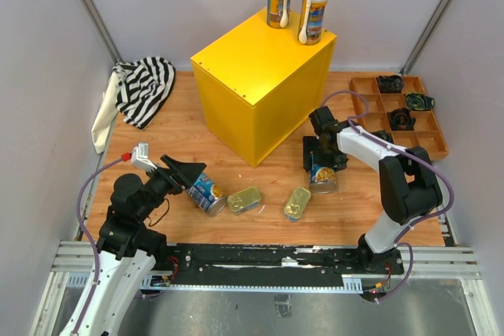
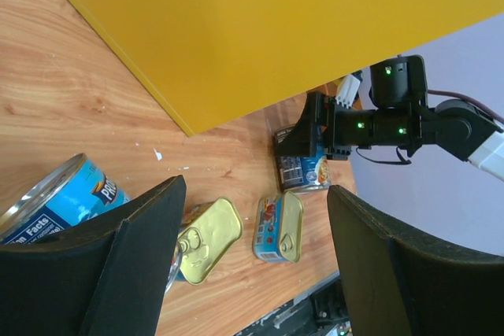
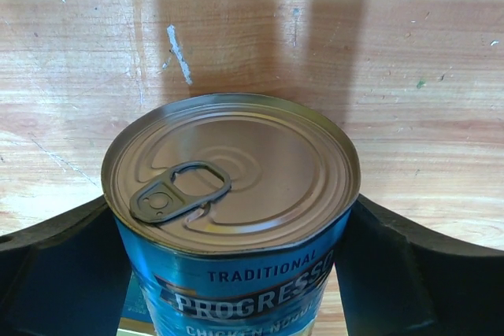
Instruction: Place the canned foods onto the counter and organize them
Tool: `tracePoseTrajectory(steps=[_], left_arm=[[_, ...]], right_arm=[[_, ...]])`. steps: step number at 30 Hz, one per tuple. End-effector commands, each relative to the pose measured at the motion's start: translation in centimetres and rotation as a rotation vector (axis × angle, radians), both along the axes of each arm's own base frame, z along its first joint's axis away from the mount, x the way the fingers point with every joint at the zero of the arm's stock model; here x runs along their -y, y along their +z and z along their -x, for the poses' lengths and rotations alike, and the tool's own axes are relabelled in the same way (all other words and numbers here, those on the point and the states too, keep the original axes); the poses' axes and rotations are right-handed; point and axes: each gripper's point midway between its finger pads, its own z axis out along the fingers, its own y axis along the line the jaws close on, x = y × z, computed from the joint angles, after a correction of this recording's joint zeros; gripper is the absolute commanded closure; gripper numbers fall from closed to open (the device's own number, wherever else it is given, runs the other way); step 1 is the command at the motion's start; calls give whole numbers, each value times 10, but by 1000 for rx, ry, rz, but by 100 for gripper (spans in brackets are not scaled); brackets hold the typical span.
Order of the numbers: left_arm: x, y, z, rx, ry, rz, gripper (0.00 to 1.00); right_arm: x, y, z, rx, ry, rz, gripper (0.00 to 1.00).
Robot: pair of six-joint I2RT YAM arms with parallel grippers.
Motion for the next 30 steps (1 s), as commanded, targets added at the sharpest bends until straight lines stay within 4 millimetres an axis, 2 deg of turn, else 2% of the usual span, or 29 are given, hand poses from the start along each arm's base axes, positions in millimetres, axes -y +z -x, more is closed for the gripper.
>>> tracePoseTrajectory(steps=[1,3,5,13,24,27,30], left_arm=[[-2,17,2,55,0,-20,23],[-2,19,1,60,-1,-27,23],[-2,20,0,65,-1,-35,23],[-2,27,2,84,-2,-31,23],[-6,27,6,87,24,10,23],[-7,26,7,85,33,25,23],[-7,25,7,85,37,48,23]], right_arm=[[7,-3,6,5,-13,-4,47],[8,2,5,24,-11,-2,60],[10,9,4,51,-10,-1,69],[13,48,-3,177,6,-11,88],[18,104,-18,375,1,-24,99],[21,127,-22,451,-7,-27,99],[23,162,-28,548,-1,-22,99]])
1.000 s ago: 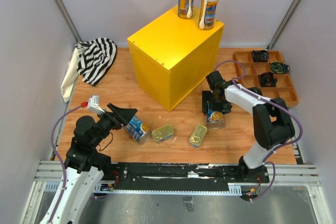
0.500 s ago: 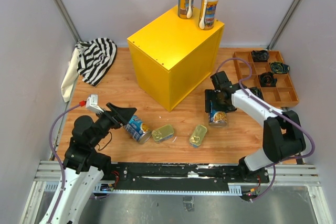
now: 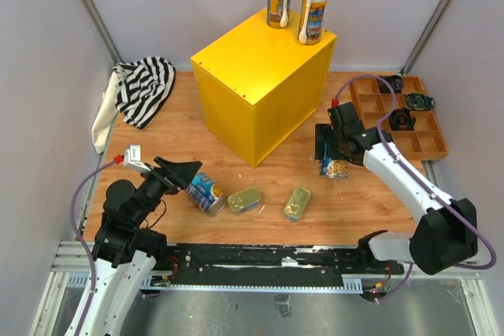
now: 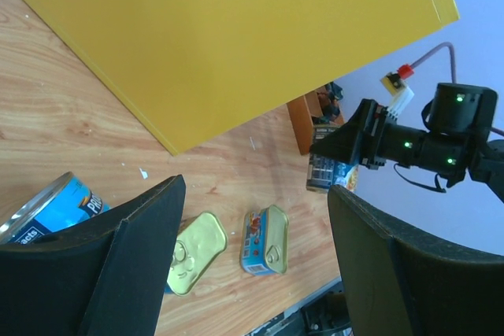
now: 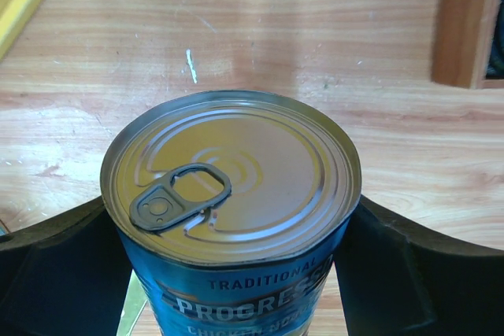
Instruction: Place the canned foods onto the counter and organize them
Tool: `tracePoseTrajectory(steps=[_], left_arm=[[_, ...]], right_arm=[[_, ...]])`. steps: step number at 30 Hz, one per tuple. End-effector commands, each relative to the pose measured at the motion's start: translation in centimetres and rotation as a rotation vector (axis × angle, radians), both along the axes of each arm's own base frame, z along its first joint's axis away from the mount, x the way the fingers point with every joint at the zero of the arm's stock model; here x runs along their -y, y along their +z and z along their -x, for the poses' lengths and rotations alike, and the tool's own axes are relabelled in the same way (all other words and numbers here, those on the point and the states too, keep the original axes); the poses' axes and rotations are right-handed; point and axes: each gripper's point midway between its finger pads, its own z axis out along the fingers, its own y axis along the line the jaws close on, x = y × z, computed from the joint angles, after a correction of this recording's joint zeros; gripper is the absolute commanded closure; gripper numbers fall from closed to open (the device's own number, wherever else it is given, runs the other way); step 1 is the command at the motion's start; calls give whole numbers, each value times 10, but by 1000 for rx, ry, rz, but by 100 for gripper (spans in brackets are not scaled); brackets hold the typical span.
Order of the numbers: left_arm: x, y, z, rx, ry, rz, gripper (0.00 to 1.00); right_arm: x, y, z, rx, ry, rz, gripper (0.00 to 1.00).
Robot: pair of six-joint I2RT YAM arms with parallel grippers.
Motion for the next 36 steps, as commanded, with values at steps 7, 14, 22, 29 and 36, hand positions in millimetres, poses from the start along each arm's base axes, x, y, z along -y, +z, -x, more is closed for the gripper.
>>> tracePoseTrajectory(steps=[7,14,22,29,36], left_arm=[[-1,3,0,9,18,59,23],[0,5,0,10,18,70,23],[0,6,-1,7,20,76,23],[1,3,-4,-14,11,50,23],[4,0,-9,-25,-1,15,23]], right_arm=[[0,169,-40,486,27,-11,99],[-18,271,-50,740,97,-26,99],[-62,372,-62,996,207,-77,99],[-104,418,-74,1121,292,-131,99],[-139,442,-94,1208,357,-181,99]])
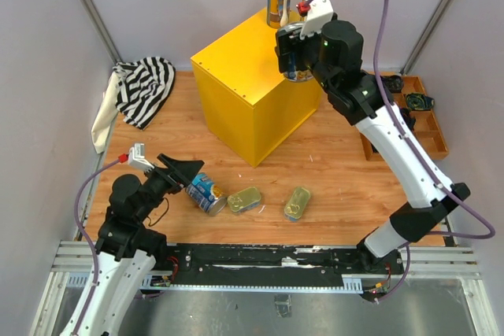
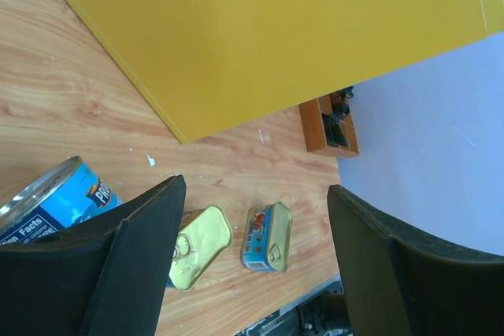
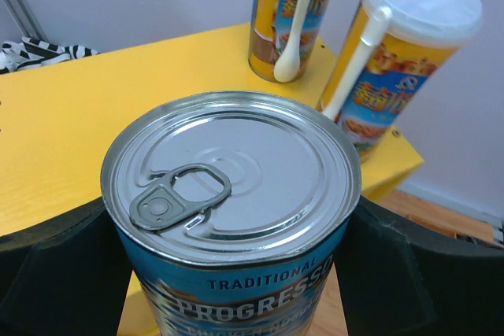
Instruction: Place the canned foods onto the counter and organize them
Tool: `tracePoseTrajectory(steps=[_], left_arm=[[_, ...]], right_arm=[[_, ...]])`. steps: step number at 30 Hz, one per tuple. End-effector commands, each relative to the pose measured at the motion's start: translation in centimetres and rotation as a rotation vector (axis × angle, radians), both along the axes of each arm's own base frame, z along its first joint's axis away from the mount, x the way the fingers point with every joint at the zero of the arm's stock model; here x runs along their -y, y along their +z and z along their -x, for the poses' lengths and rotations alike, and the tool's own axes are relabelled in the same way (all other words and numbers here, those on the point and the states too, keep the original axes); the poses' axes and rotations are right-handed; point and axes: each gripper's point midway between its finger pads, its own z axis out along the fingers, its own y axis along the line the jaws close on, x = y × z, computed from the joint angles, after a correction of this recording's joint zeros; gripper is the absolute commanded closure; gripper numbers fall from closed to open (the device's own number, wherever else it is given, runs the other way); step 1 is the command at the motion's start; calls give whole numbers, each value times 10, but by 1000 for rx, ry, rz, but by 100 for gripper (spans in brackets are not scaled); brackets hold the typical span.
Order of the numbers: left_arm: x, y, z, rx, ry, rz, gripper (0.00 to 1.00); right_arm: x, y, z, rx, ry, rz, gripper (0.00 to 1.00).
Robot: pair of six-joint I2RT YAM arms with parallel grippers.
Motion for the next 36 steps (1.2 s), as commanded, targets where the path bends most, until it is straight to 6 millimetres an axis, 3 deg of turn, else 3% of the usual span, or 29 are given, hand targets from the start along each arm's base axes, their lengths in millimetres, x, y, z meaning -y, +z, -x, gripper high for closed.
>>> tracePoseTrajectory(steps=[1,7,19,36], left_arm=[[3,16,-4,60,-21,-28,23],[7,23,-13,103,-47,-92,23],[33,31,-25,177,-207,-161,21],[36,16,-30,175,-227,-184,21]], right_arm=[[-12,103,5,293,58,-160,99],[-37,106,-19,354,93,-166,99],[-71,98,-59,462,137,-187,99],[-69,68,-103,523,96,-257,99]])
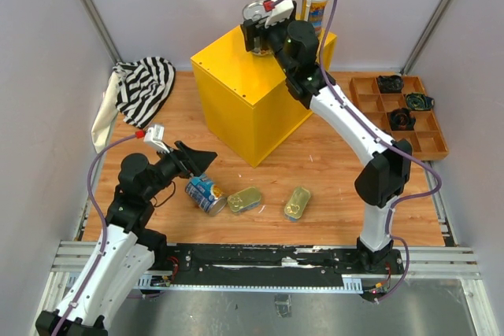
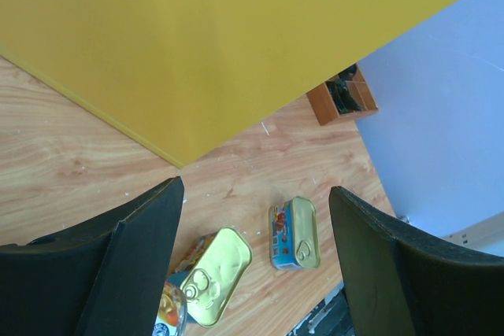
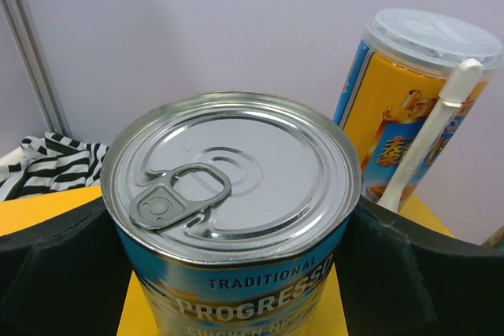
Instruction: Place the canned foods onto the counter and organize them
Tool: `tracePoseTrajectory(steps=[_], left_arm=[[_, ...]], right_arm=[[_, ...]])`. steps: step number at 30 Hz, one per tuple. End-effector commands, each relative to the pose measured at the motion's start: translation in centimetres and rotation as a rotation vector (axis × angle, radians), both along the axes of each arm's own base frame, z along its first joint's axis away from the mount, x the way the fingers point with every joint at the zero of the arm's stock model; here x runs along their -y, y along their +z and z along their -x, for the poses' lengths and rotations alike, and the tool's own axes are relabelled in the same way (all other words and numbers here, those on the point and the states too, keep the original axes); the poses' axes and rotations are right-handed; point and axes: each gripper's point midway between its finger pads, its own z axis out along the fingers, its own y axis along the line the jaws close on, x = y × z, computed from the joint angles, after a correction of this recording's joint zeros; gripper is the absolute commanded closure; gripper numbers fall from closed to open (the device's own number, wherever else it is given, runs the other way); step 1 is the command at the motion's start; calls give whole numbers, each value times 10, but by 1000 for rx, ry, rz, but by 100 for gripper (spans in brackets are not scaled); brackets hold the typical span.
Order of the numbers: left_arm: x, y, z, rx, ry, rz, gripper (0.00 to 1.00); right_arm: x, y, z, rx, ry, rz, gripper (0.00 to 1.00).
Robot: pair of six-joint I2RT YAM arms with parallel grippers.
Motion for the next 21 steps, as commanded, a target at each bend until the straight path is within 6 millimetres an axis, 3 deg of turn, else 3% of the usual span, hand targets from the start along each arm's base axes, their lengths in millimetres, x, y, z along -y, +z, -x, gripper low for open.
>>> tracePoseTrajectory(steps=[1,5,12,17,21], left_arm=[[3,7,-1,49,-19,-3,21],[3,4,-2,44,-15,-2,21],[0,-4,-3,41,4,-2,21],[0,-6,-4,41,4,-6,21],[1,-5,-4,49,-4,-14,21]], right_arm=[[27,77,7,237,-22,-189,98],[29,67,-3,225,-19,-225,98],[14,58,-15,207,23,-250,98],[9,59,-16,197,43,-263,97],[0,42,-27,166,44,-241,96]])
